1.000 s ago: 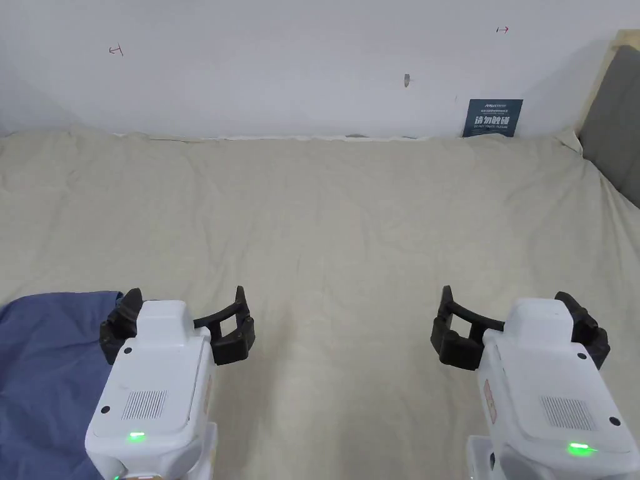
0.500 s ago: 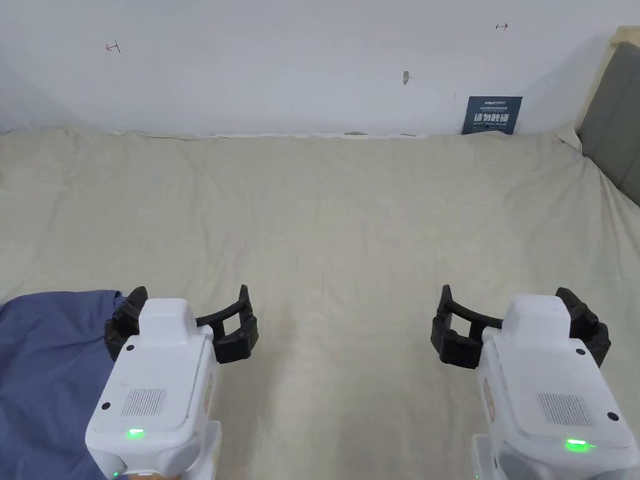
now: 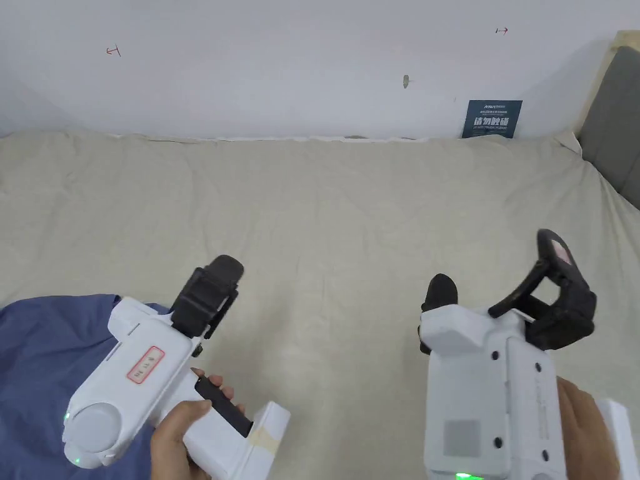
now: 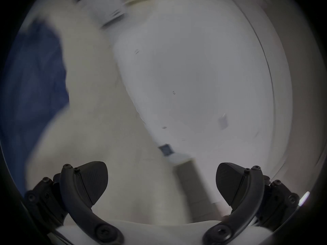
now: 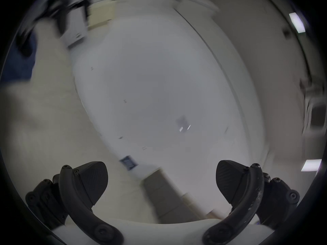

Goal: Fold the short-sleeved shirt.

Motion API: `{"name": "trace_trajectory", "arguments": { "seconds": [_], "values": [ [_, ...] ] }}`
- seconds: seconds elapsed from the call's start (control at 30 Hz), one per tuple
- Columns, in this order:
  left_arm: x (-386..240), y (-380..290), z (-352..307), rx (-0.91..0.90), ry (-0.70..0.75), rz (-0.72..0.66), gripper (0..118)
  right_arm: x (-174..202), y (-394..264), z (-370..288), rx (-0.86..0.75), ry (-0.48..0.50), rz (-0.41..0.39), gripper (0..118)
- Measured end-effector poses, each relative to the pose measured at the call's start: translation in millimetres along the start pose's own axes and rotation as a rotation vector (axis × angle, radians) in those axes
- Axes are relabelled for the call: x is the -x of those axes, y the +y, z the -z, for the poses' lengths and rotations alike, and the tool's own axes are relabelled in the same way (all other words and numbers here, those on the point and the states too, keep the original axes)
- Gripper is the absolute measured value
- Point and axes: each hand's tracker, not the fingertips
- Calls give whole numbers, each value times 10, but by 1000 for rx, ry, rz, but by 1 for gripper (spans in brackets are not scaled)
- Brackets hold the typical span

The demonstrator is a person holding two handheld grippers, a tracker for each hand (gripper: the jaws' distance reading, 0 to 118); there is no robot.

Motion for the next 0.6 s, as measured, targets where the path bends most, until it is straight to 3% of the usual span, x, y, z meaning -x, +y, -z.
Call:
{"name": "trace_trajectory", "arguments": {
  "seconds": [0.17,0.27,0.33,0.6],
  "values": [
    [-379,-220,-37,-178,229,740,118,-310,-170,113,185,170,546,118],
    [-426,-418,-23,-241,249,1056,118,-364,-288,146,238,224,732,118],
    [-399,-465,-25,-244,235,1127,118,-359,-339,156,251,240,780,118],
    [-414,-440,-27,-229,229,1039,118,-301,-299,152,249,250,731,118]
  ]
}}
